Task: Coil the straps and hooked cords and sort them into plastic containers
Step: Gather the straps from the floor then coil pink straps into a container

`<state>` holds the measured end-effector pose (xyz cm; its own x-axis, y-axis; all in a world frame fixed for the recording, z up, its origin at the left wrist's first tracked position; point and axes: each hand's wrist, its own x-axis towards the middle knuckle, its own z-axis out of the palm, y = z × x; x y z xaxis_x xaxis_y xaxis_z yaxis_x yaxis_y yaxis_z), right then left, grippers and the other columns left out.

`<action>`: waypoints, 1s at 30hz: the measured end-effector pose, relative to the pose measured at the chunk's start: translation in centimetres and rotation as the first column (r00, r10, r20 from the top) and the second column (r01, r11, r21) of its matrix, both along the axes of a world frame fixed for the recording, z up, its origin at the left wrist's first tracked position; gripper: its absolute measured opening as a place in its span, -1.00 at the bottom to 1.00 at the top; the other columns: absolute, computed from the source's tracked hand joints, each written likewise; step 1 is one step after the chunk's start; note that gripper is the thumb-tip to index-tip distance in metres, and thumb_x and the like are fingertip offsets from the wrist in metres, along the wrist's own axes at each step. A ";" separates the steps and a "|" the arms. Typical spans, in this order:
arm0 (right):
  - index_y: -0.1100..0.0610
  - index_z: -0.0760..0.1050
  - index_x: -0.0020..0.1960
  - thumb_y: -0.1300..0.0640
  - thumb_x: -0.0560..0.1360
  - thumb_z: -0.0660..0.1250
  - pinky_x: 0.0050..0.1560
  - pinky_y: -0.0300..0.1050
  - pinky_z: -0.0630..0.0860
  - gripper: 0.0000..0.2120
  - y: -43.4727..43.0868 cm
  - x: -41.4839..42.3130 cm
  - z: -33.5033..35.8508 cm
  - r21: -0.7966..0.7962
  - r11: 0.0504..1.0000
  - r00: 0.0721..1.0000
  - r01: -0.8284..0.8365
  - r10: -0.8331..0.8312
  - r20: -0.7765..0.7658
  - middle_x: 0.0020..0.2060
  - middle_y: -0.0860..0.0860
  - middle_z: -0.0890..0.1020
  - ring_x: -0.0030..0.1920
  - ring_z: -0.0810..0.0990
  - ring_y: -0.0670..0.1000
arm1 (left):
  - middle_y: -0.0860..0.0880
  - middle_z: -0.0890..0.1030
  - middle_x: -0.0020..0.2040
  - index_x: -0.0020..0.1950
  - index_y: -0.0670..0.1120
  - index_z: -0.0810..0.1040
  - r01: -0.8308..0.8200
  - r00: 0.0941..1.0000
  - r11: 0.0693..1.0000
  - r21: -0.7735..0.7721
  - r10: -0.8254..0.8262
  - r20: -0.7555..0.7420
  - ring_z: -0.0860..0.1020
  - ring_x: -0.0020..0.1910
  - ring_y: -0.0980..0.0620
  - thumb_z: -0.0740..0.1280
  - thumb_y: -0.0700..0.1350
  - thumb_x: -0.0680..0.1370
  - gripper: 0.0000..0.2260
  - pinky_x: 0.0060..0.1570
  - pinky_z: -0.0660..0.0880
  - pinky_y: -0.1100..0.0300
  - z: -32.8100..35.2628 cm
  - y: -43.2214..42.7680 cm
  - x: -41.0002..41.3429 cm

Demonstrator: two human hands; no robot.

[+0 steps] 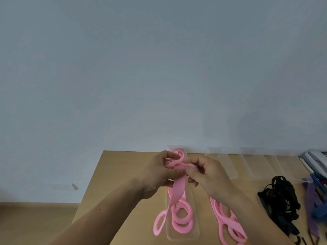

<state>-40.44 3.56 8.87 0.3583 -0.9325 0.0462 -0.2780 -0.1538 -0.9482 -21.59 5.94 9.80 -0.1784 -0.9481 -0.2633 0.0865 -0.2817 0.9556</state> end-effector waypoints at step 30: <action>0.10 0.61 0.09 0.17 0.52 0.42 -0.31 -0.13 0.58 -0.85 0.2 -0.1 0.1 0.080 0.996 0.999 -0.043 0.044 -0.019 -0.34 0.03 0.67 -0.33 0.64 -0.02 | -0.23 0.61 -0.05 0.18 -0.22 0.50 -0.035 0.999 0.999 0.005 0.035 -0.019 0.67 -0.14 -0.19 0.51 -0.35 0.43 -0.63 -0.06 0.64 -0.03 -0.3 0.0 0.1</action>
